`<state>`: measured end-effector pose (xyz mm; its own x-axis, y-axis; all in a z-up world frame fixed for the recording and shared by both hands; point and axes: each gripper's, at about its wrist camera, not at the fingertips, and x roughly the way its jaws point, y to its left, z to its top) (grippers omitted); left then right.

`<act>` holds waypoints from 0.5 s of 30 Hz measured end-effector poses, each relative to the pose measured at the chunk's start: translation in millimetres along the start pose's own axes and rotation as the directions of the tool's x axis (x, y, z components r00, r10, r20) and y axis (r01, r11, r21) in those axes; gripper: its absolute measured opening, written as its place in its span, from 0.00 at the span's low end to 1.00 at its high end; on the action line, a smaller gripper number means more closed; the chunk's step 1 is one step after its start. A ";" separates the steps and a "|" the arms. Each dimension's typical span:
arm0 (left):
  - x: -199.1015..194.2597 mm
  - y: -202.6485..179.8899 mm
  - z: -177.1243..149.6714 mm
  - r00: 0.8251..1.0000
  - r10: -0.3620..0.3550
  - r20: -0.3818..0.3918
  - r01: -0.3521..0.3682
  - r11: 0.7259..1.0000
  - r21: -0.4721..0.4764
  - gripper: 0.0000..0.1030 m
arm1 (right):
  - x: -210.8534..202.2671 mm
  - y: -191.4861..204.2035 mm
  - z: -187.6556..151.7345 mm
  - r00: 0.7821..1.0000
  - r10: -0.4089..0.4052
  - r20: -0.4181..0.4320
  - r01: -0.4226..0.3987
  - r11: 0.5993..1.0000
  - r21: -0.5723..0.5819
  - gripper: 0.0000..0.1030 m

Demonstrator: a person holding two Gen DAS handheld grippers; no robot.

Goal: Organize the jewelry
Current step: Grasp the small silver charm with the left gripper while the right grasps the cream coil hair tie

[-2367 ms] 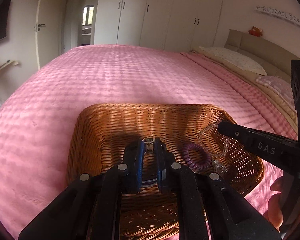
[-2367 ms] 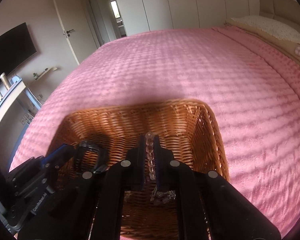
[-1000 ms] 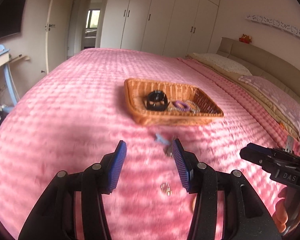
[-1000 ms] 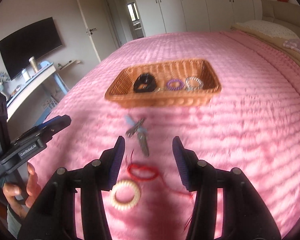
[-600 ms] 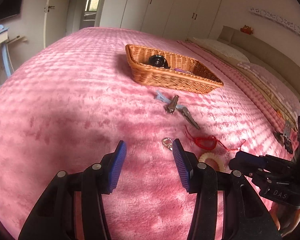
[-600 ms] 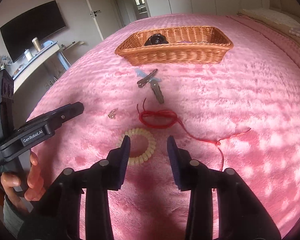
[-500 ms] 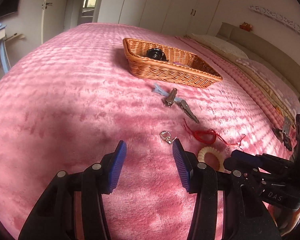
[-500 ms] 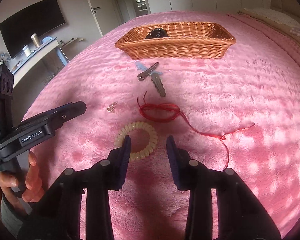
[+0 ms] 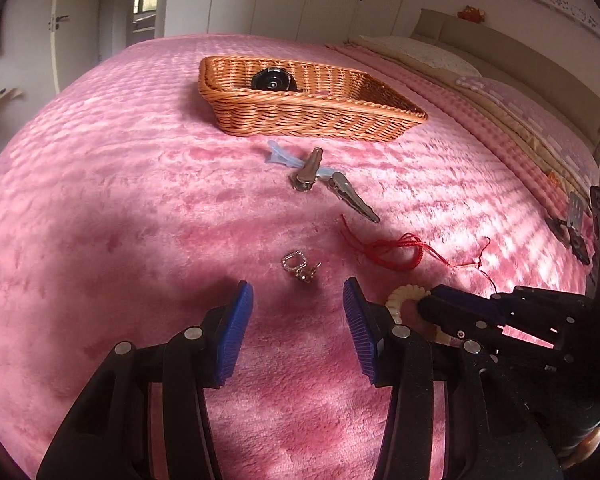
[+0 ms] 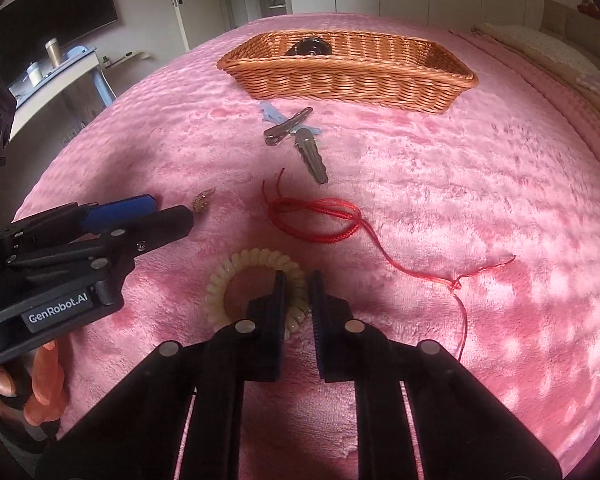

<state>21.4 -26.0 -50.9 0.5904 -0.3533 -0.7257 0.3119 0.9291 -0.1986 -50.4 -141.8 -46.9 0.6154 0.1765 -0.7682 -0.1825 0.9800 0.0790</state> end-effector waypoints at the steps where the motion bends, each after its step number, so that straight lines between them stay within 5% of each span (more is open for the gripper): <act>1: 4.6 -0.5 2.8 1.000 -0.007 -0.008 0.007 1.000 -0.007 0.43 | -0.1 -3.2 0.6 1.000 -0.008 -0.004 0.008 1.000 0.009 0.10; 9: 22.1 -5.9 12.5 0.999 0.023 -0.030 -0.023 1.000 0.016 0.41 | 0.1 -11.4 0.8 1.000 -0.004 -0.011 0.004 1.000 0.019 0.10; 15: 18.6 -10.9 6.7 1.000 0.005 -0.017 -0.004 0.999 0.054 0.12 | 2.9 -9.5 0.8 1.000 -0.002 -0.010 0.002 1.000 0.003 0.10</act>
<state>34.0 -43.5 -57.8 0.5792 -0.3471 -0.7376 0.3491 0.9233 -0.1603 -46.2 -150.5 -49.3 0.6083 0.1736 -0.7744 -0.1787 0.9807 0.0795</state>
